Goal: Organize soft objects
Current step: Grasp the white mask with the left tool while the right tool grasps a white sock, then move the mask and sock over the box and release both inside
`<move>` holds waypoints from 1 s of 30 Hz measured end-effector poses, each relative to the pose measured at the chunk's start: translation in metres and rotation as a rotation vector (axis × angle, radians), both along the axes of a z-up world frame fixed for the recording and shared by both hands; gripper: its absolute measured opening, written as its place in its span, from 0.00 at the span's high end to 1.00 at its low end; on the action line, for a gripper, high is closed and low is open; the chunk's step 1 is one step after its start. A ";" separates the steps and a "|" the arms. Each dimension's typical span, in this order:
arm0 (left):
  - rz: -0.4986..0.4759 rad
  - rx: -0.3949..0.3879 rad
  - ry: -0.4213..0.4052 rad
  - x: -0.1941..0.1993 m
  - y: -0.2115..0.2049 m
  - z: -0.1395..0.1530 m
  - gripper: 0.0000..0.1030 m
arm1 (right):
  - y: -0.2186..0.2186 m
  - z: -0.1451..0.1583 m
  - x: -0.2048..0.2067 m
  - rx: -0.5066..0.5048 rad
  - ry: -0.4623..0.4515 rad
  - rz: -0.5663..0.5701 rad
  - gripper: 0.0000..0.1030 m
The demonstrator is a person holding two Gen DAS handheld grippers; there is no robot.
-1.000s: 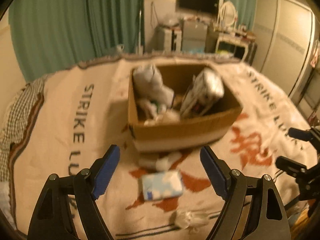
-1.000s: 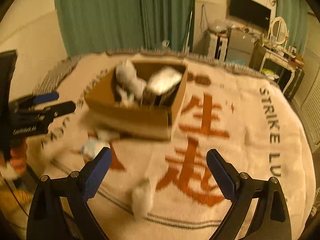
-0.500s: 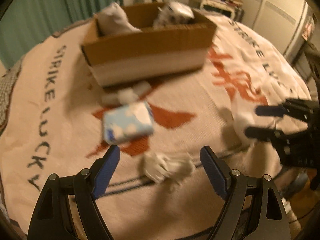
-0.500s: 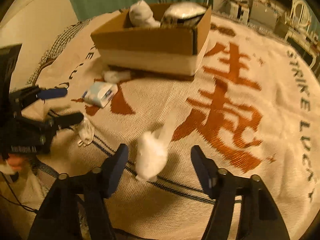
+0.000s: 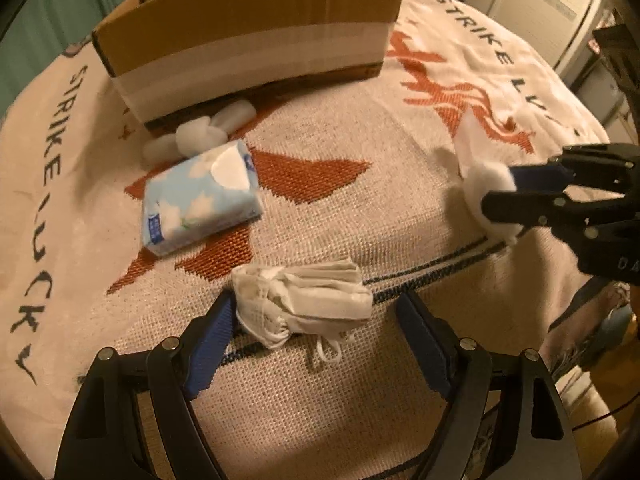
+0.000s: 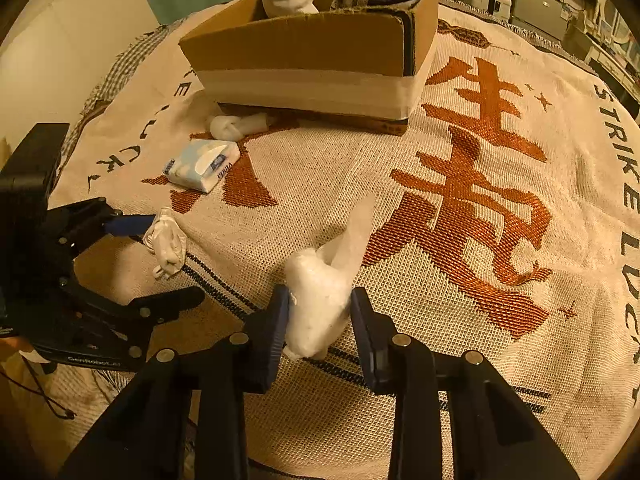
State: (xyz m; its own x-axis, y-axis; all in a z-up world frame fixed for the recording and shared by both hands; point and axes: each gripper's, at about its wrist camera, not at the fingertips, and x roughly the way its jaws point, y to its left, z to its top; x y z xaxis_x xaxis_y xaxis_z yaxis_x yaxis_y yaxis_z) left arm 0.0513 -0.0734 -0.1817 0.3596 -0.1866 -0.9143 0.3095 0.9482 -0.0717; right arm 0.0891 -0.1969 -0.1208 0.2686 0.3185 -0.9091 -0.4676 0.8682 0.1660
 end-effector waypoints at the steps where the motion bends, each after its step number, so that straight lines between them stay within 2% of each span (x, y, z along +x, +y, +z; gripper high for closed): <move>1: -0.007 -0.006 -0.003 0.001 -0.001 0.001 0.35 | 0.000 0.000 0.000 0.001 0.001 0.003 0.72; 3: -0.020 -0.017 -0.004 0.002 -0.002 0.002 0.45 | 0.000 0.002 0.000 0.004 -0.003 0.010 0.74; 11: -0.046 -0.027 0.004 0.003 -0.005 0.012 0.46 | 0.001 0.014 -0.001 0.017 -0.029 0.031 0.77; 20: -0.057 -0.017 -0.111 0.015 -0.008 0.053 0.46 | 0.003 0.045 0.007 0.047 -0.108 0.008 0.77; 25: -0.052 -0.021 -0.217 0.029 -0.004 0.086 0.46 | 0.005 0.080 0.017 0.069 -0.199 -0.015 0.77; 30: 0.008 -0.066 -0.281 0.055 0.013 0.116 0.46 | 0.009 0.114 0.033 0.095 -0.280 -0.037 0.77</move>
State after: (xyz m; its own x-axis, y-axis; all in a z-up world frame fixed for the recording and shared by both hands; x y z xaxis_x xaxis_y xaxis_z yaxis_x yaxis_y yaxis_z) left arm 0.1062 -0.0606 -0.0654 0.5989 -0.2390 -0.7644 0.3189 0.9467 -0.0461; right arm 0.1223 -0.1874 -0.0064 0.5178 0.3836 -0.7647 -0.4748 0.8724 0.1161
